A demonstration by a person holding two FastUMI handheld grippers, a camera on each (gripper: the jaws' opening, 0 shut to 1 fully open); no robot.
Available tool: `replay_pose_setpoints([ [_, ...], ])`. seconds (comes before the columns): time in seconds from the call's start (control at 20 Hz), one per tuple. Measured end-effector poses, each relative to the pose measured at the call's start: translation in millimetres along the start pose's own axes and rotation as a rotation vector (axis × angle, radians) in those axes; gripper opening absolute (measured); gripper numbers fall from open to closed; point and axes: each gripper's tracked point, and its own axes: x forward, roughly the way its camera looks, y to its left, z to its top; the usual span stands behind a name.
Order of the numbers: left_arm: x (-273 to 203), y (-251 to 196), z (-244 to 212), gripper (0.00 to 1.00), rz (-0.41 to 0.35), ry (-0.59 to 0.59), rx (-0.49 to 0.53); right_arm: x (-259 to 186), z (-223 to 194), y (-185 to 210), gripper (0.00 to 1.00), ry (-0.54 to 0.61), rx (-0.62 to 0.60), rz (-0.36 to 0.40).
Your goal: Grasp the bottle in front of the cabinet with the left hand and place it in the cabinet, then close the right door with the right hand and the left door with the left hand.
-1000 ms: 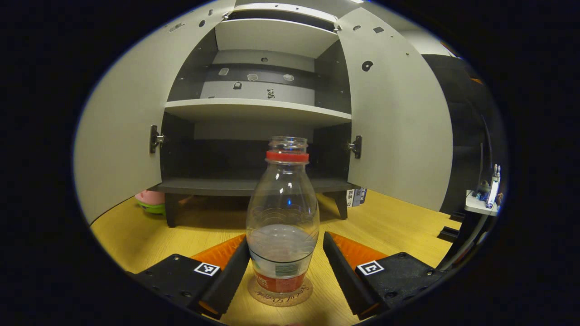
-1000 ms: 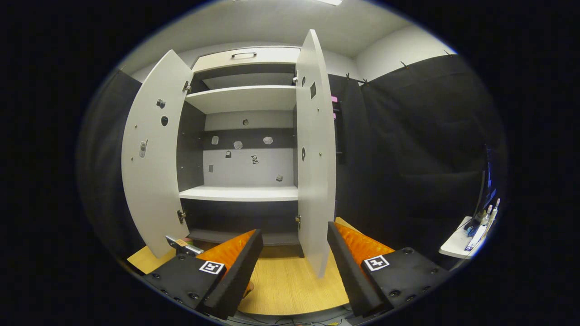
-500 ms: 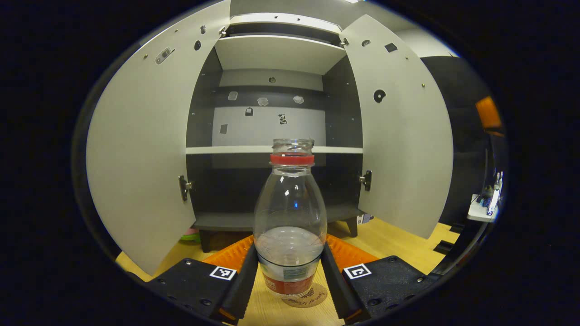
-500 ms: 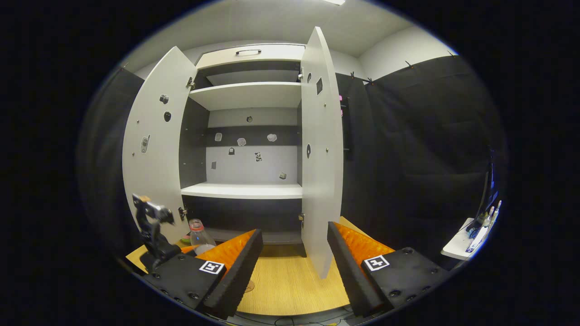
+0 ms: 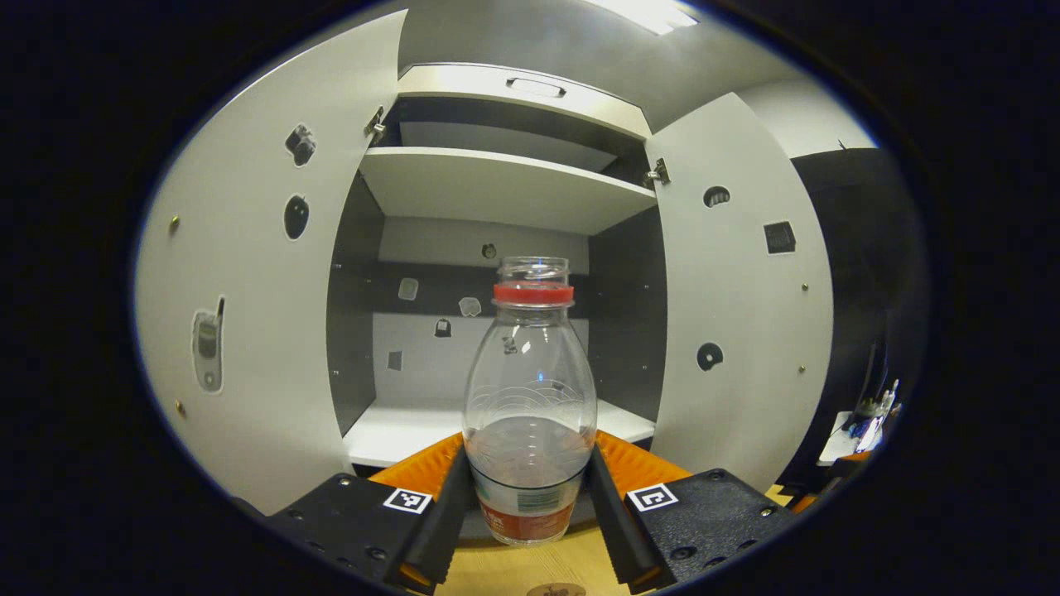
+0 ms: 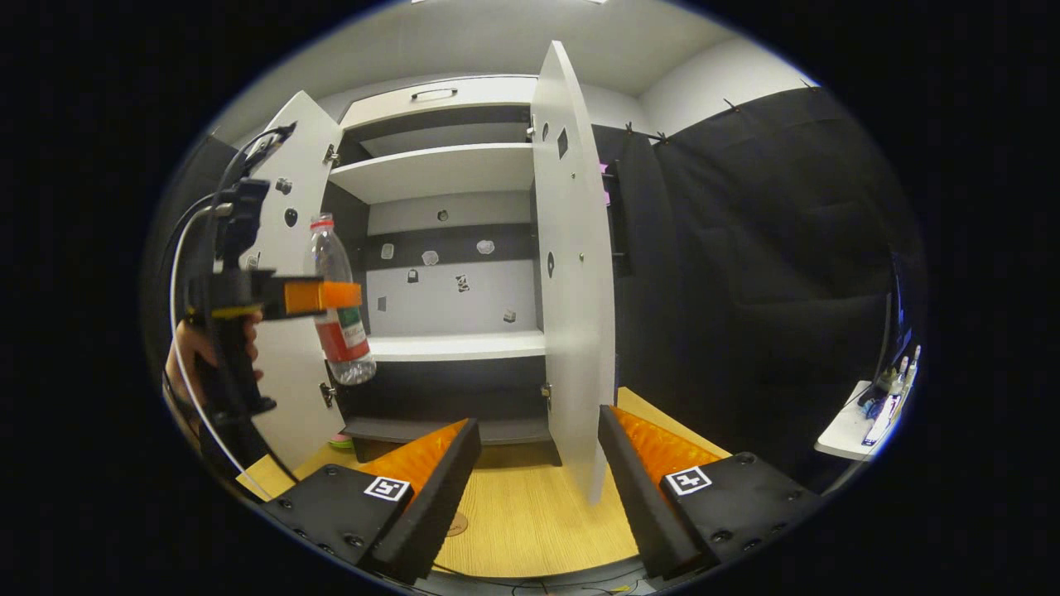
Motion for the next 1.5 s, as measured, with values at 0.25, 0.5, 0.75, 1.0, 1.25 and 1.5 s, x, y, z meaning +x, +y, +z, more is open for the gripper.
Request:
replay_pose_setpoints([
  [0.25, 102, 10, 25, 0.72, -0.002, 0.044, -0.064, -10, 9, -39, 0.96, -0.041, -0.013, -0.088],
  [0.5, 191, 20, 2, 0.72, 0.064, 0.147, 0.012, -21, 2, -74, 0.96, -0.036, -0.004, -0.166],
  [0.75, 225, 27, -41, 0.72, 0.097, 0.237, -0.03, -32, -12, -107, 0.96, -0.002, -0.008, -0.248],
  [1.0, 233, 30, -53, 0.73, 0.103, 0.258, -0.023, -30, -22, -121, 0.96, 0.03, -0.001, -0.285],
  [1.25, 237, 36, -59, 0.78, 0.114, 0.241, -0.03, -23, -13, -119, 0.96, 0.011, -0.002, -0.263],
  [1.5, 234, 41, -40, 0.96, 0.113, 0.178, -0.007, -21, -19, -115, 0.96, 0.022, -0.001, -0.252],
])
